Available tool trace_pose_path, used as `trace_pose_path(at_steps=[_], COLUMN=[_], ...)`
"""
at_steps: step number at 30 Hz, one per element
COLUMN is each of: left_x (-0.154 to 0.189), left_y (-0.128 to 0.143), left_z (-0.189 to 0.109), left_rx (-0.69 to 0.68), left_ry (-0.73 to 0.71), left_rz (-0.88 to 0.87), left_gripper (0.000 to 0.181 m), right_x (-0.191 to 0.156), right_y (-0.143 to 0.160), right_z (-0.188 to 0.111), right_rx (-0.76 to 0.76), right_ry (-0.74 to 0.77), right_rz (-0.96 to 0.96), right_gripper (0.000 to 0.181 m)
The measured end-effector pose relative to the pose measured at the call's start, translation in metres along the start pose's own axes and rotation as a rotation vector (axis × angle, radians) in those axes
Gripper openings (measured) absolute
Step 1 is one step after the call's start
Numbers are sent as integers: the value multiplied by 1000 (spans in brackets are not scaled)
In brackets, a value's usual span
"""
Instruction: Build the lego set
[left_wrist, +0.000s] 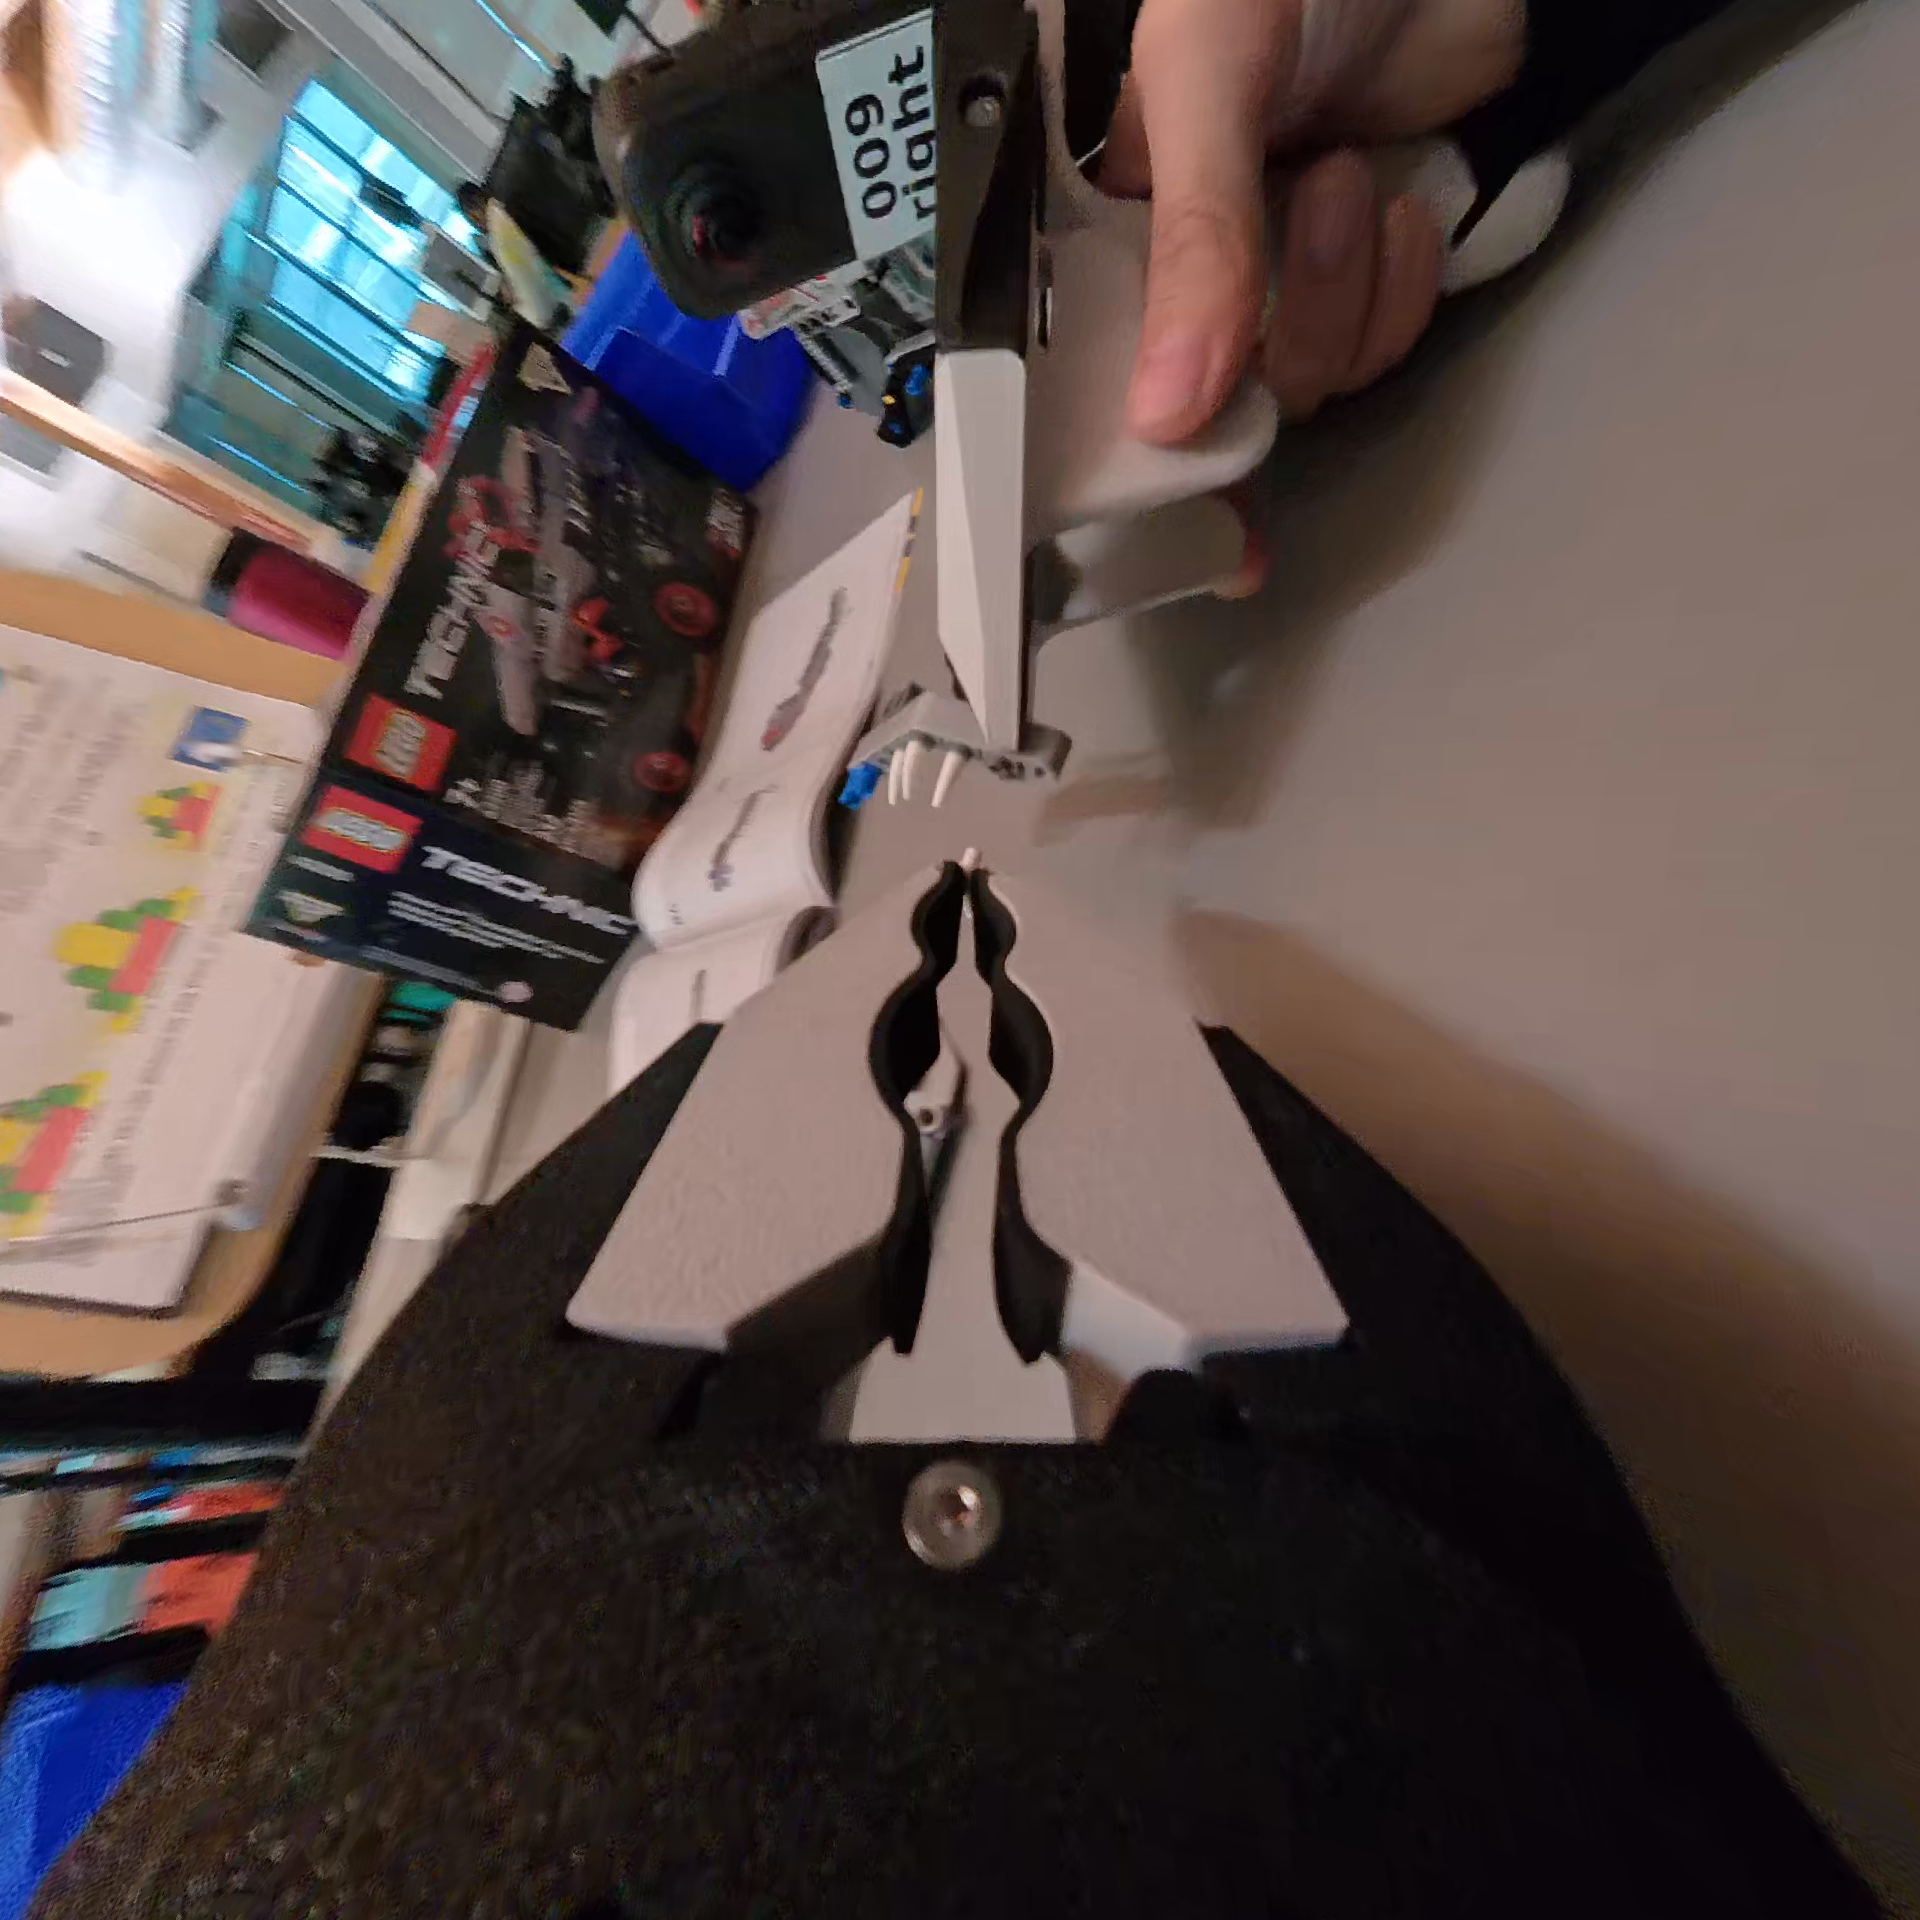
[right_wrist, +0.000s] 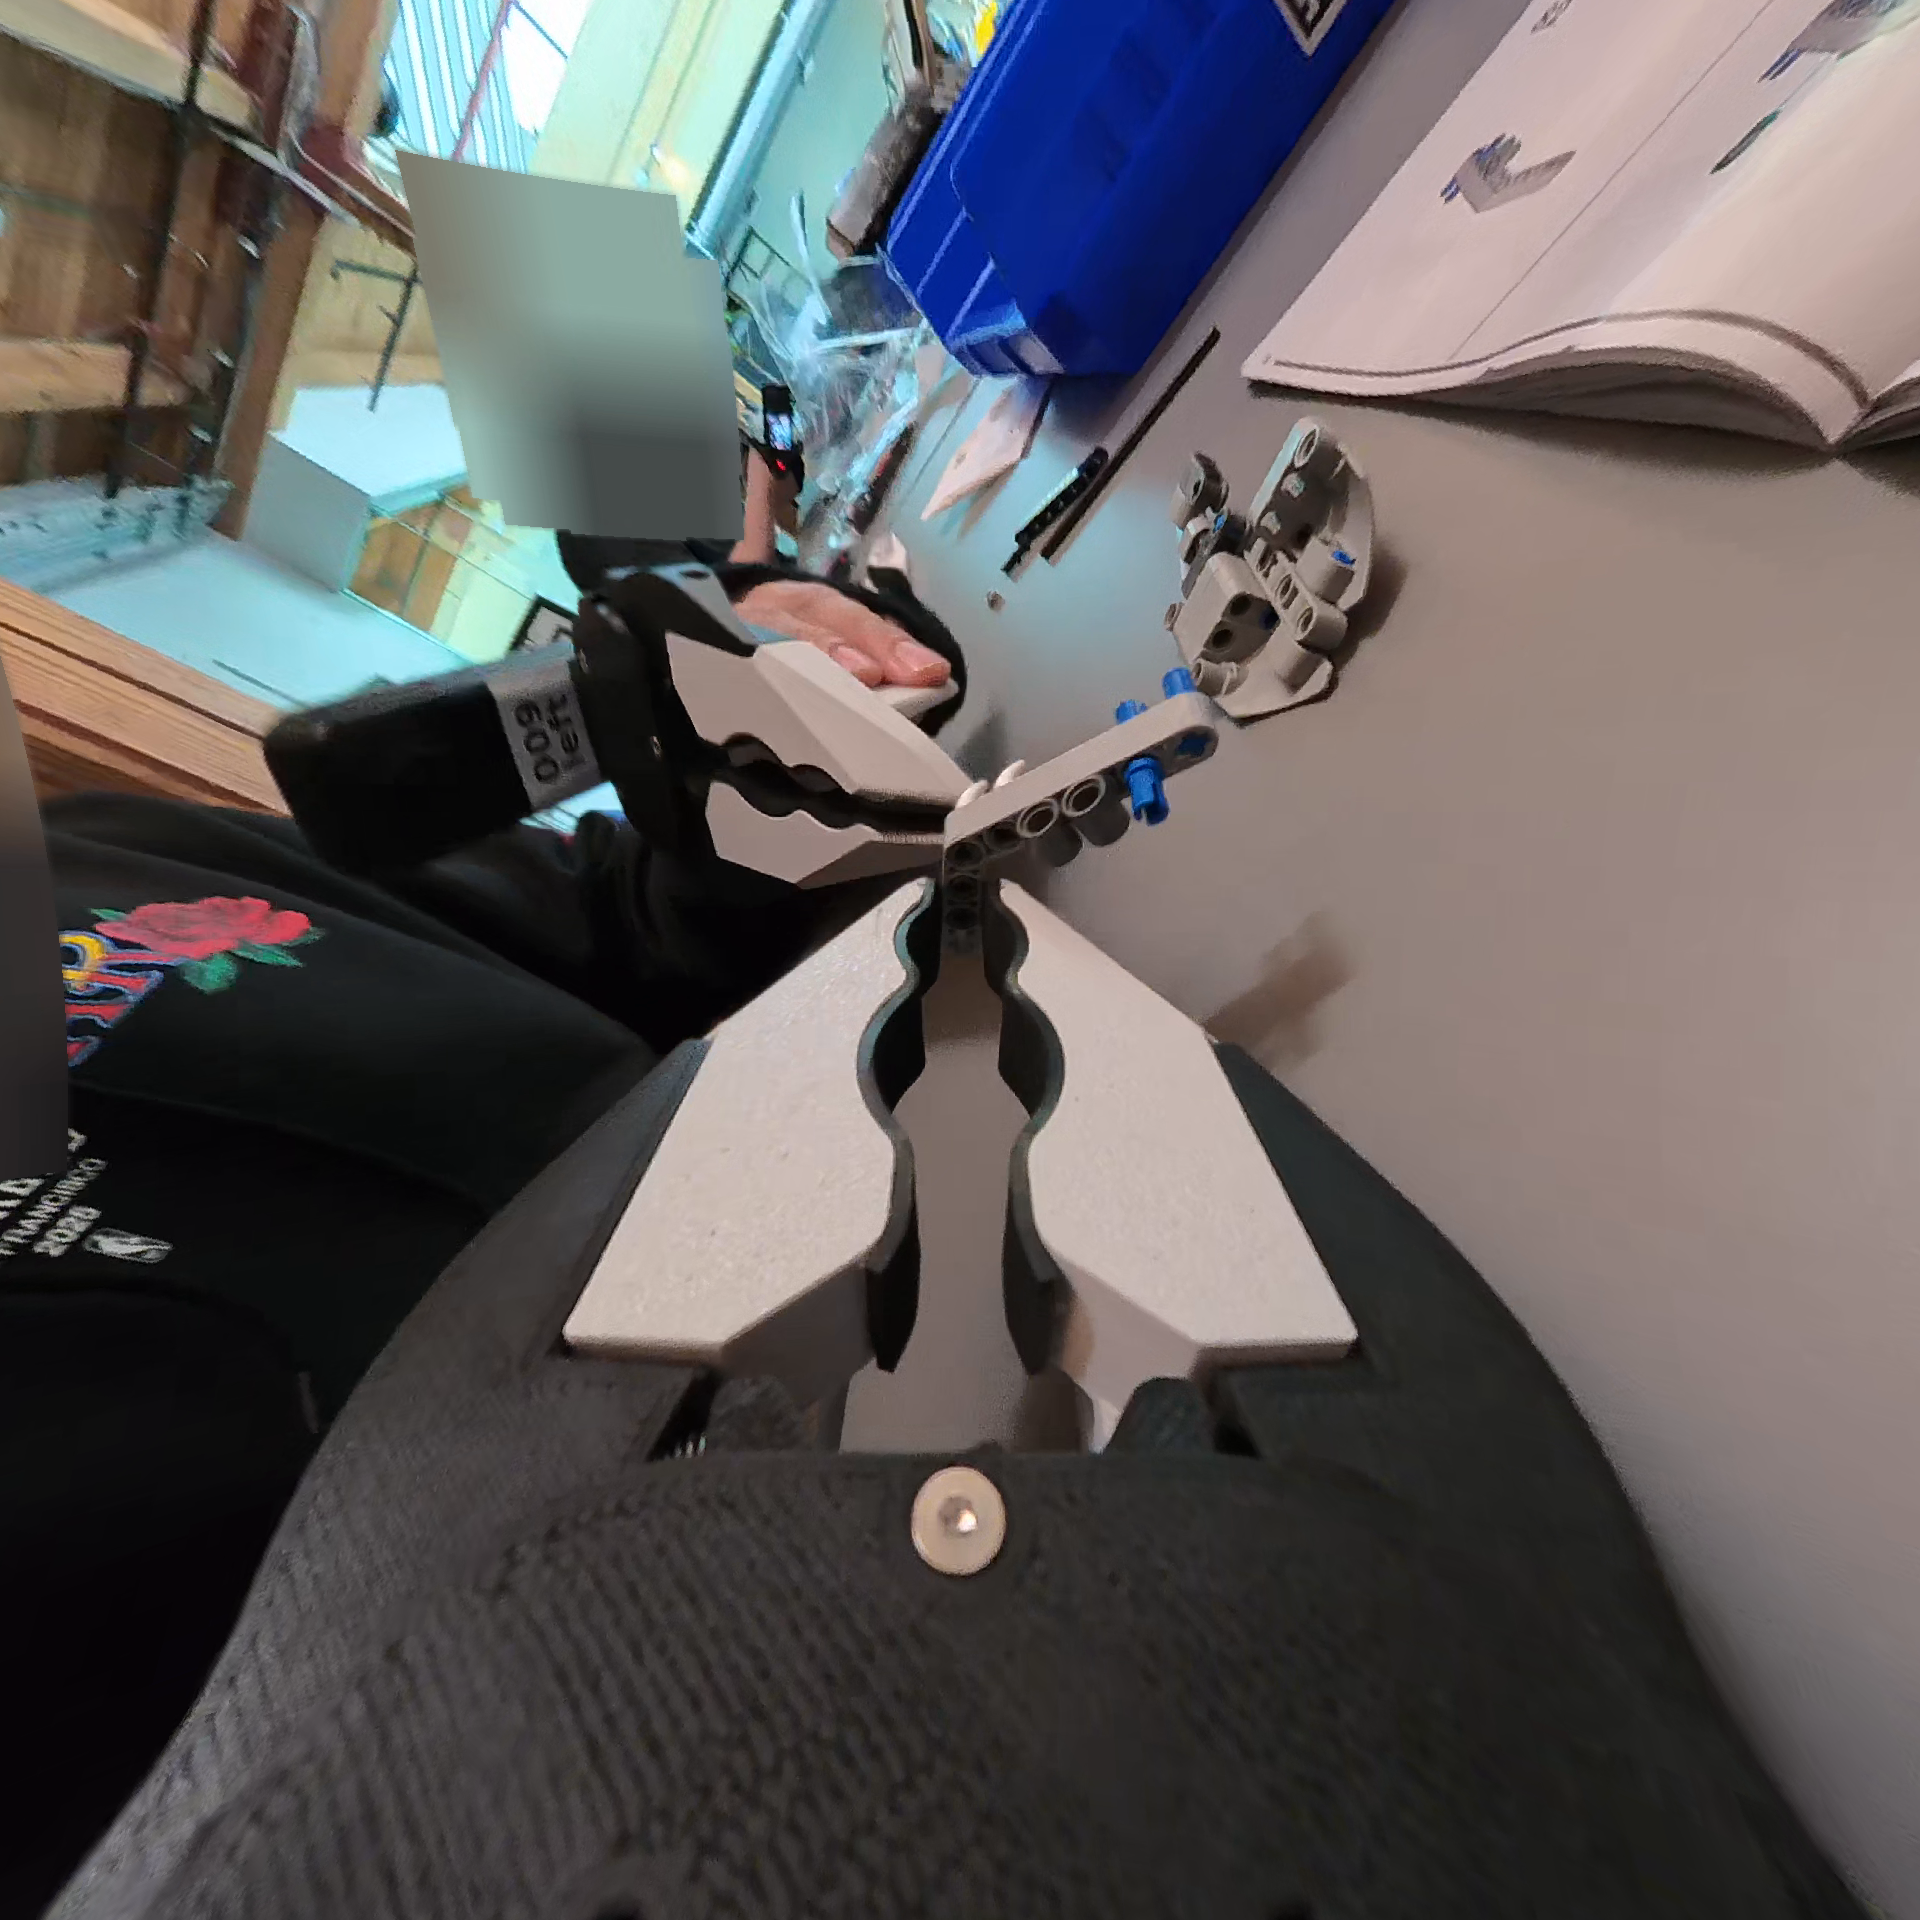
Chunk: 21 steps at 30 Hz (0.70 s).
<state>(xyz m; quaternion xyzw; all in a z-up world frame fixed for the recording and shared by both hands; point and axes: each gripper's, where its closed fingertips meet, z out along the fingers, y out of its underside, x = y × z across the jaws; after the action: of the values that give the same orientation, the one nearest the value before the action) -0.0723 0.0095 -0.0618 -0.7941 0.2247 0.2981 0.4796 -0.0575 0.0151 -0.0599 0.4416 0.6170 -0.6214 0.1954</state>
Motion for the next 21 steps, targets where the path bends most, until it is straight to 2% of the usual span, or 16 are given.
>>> trace_pose_path(at_steps=[5,9,14,21], left_x=[-15,-12,-13,-16], left_y=[-10,-20,-32,-41], left_z=[-8,-9,-14,-19], left_rx=[-22,-40,-55,-41], left_ry=[-191,-272,-370,-436], left_rz=[262,492,684,763], left_gripper=[0,0,0,0], right_x=[-17,-33,-35,-37], right_y=[-12,-16,-21,-19], right_z=[-4,-2,-7,-7], right_rx=[77,112,147,137], right_ry=[-148,-268,-299,-307], right_rz=[74,101,114,100], right_gripper=[5,6,6,6])
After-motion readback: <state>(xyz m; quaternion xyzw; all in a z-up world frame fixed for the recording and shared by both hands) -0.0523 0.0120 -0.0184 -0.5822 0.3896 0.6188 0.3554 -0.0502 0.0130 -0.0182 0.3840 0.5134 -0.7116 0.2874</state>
